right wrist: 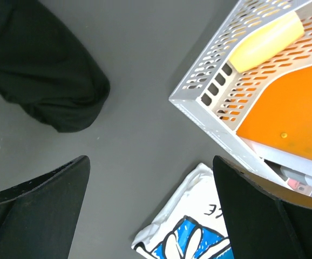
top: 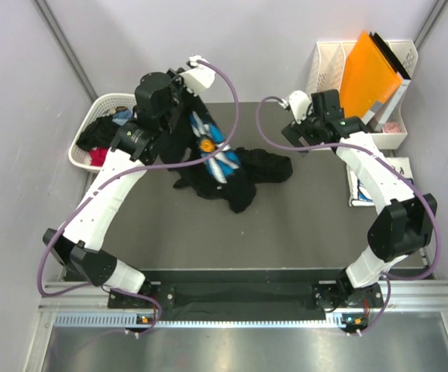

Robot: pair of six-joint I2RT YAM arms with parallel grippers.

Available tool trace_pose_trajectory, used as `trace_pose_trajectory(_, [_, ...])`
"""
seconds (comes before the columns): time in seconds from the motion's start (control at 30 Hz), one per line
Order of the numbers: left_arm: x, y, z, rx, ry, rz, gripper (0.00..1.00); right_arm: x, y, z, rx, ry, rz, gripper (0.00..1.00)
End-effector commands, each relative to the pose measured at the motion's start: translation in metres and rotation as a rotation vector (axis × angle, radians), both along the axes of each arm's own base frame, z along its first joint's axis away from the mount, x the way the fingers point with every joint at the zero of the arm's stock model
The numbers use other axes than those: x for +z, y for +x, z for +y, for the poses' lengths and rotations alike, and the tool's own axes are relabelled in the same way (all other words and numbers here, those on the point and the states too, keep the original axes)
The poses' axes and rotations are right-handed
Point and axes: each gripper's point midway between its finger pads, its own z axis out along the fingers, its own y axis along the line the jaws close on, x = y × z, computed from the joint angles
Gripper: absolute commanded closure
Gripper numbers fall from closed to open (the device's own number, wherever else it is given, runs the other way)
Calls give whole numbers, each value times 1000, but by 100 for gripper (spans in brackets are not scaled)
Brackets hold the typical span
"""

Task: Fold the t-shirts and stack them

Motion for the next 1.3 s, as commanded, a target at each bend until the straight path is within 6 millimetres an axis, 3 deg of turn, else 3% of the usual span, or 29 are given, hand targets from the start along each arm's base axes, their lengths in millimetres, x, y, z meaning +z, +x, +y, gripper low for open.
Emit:
trace_pose_trajectory(0.0, [70, 11, 74, 328, 43, -267, 100, 26, 21, -10, -78, 48, -111, 4])
trace_pose_trajectory(0.03, [86, 13, 91, 379, 27, -291, 100, 25, 21, -10, -85, 52, -107, 3])
trace_pose_trajectory(0.1, [88, 25, 108, 457, 42, -299, 100, 23, 21, -11, -93, 53, -102, 4])
trace_pose_trajectory(0.13, [99, 26, 121, 494, 41, -326, 100, 24, 21, -11, -95, 57, -105, 3])
trace_pose_trajectory(0.27, [139, 30, 148, 614, 104, -449, 100, 23, 22, -12, -100, 53, -106, 3])
trace_pose_trajectory(0.3, [140, 39, 152, 639, 111, -461, 100, 23, 21, -13, -102, 54, -108, 4])
trace_pose_trajectory(0.33, [165, 30, 164, 675, 92, -516, 100, 23, 22, -14, -107, 50, -109, 4])
trace_pose_trajectory(0.4, [172, 39, 172, 716, 144, -531, 100, 24, 21, -15, -108, 49, -114, 4])
trace_pose_trajectory(0.43, [193, 29, 183, 745, 136, -590, 100, 23, 21, -16, -112, 47, -113, 3])
trace_pose_trajectory(0.53, [219, 20, 197, 808, 220, -688, 100, 19, 19, -17, -115, 45, -106, 3])
trace_pose_trajectory(0.63, [229, 18, 217, 899, 317, -704, 100, 17, 17, -17, -119, 51, -103, 3])
trace_pose_trajectory(0.77, [201, 21, 262, 1030, 451, -579, 100, 22, 14, -17, -116, 59, -112, 3])
trace_pose_trajectory(0.8, [174, 32, 279, 1059, 500, -500, 100, 22, 13, -17, -116, 58, -110, 3])
trace_pose_trajectory(0.87, [147, 31, 294, 1086, 552, -394, 100, 25, 12, -18, -114, 63, -115, 3])
trace_pose_trajectory(0.9, [117, 42, 301, 1086, 594, -312, 100, 25, 13, -17, -114, 68, -115, 3])
trace_pose_trajectory(0.97, [92, 46, 301, 1067, 608, -262, 100, 27, 12, -14, -106, 80, -113, 3])
trace_pose_trajectory(1.0, [62, 56, 301, 1036, 635, -196, 100, 28, 12, -13, -105, 86, -112, 3])
trace_pose_trajectory(1.17, [-9, 81, 295, 920, 586, -11, 100, 34, 13, -8, -89, 107, -113, 3])
trace_pose_trajectory(1.27, [-19, 84, 290, 898, 601, 19, 100, 35, 13, -8, -86, 105, -115, 3])
